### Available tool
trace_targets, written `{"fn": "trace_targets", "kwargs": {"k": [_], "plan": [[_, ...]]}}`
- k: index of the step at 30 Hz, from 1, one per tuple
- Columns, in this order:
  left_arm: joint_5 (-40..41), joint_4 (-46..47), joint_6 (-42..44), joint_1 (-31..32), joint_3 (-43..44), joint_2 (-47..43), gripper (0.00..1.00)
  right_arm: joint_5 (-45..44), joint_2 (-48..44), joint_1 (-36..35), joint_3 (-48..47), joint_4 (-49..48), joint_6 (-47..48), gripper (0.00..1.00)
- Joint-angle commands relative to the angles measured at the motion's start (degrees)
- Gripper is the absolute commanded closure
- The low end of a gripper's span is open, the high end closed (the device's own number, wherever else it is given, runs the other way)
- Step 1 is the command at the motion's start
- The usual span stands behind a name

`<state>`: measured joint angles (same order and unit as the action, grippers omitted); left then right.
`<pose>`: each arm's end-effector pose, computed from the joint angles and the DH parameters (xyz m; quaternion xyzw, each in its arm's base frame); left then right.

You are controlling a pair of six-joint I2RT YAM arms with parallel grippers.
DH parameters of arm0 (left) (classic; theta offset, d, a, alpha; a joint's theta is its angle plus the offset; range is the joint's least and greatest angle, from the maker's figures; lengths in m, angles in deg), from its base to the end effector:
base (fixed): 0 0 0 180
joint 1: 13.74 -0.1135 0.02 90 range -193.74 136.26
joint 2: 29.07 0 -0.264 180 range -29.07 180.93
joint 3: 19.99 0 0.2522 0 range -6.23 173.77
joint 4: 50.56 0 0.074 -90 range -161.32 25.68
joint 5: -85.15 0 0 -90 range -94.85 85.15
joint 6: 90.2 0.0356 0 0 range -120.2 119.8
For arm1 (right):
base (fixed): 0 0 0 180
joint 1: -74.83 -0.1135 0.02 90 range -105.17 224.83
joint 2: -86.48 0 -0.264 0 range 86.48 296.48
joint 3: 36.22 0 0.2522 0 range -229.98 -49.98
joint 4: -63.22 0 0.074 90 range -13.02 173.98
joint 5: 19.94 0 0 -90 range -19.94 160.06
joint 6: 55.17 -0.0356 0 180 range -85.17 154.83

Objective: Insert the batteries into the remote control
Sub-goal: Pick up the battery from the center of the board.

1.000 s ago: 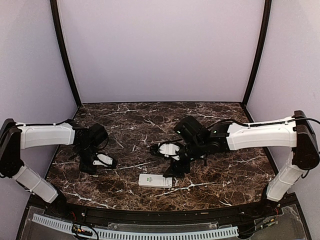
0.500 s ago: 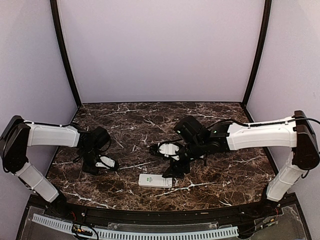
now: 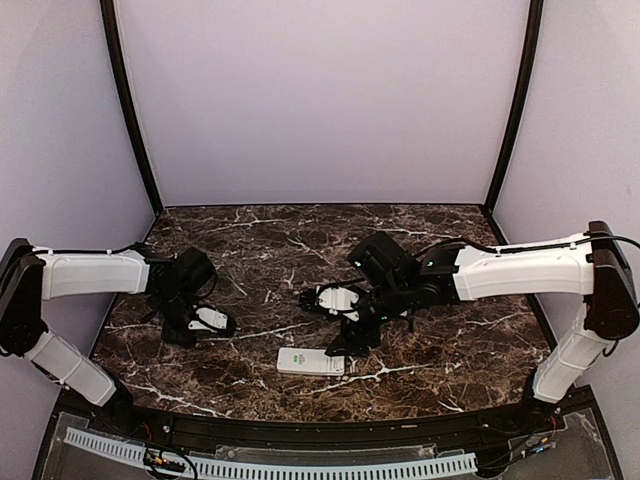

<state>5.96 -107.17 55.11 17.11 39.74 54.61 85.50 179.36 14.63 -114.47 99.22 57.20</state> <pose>0.2089 -0.1170 0.1660 0.6720 0.7300 0.1091 0.0602 0.1637 0.3050 0.2297 -0.6496 0.6713 0.2279 0.2748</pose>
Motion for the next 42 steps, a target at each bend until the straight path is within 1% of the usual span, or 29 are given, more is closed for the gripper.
{"fn": "trace_targets", "kwargs": {"k": [1,5,7,8,11,14,19,22,24,30,34,36,39,42], "plan": [[-2.8,-4.5,-2.4,-0.4,0.6,-4.7,0.5,0.4,0.5,0.2,-1.2,0.3,-0.2,0.25],[-3.9,-3.5,-1.7,-0.3,-1.8,-7.1,0.51,0.4,0.7,0.2,-1.5,0.6,-0.2,0.25],[-6.1,-3.8,-2.2,-0.2,-1.8,-8.3,0.55,0.4,0.7,0.2,-1.5,0.8,-0.3,0.25],[-6.7,-3.9,-2.4,-0.2,-1.8,-8.6,0.59,0.5,0.7,0.2,-1.5,0.9,-0.3,0.25],[-8.0,-3.9,-2.2,-0.1,-2.3,-9.1,0.63,0.5,0.9,0.2,-1.7,0.9,-0.3,0.25],[-7.5,-3.3,-1.7,0.1,-2.4,-7.5,0.65,0.4,1.1,0.2,-1.9,1.0,-0.2,0.25],[-6.2,-1.9,-1.3,0.3,-1.8,-3.0,0.71,0.3,0.9,0.2,-1.7,1.2,-0.2,0.25],[-5.6,-2.9,-2.3,0.3,0.0,0.2,0.73,0.2,0.7,0.2,-1.6,1.3,-0.2,0.25],[-5.5,-3.2,-2.8,0.3,0.2,0.9,0.73,0.1,0.6,0.3,-1.5,1.3,-0.3,0.25],[-5.3,-1.5,-2.0,0.3,-2.1,-0.1,0.73,0.1,0.6,0.2,-1.2,0.8,-0.2,0.25],[-5.9,-2.4,-2.9,0.3,-1.6,0.4,0.73,0.1,0.8,0.2,-1.2,0.8,-0.1,0.25],[-6.1,-2.3,-3.1,0.3,-2.0,0.4,0.74,-0.1,0.6,0.2,-1.0,0.7,-0.1,0.25],[-6.1,-2.3,-3.5,0.3,-2.9,0.2,0.78,-0.2,0.5,0.2,-0.9,0.7,-0.1,0.25],[-6.1,-3.0,-4.6,0.4,-3.0,0.3,0.78,-0.6,0.5,0.2,-1.0,0.7,0.0,0.25]]}}
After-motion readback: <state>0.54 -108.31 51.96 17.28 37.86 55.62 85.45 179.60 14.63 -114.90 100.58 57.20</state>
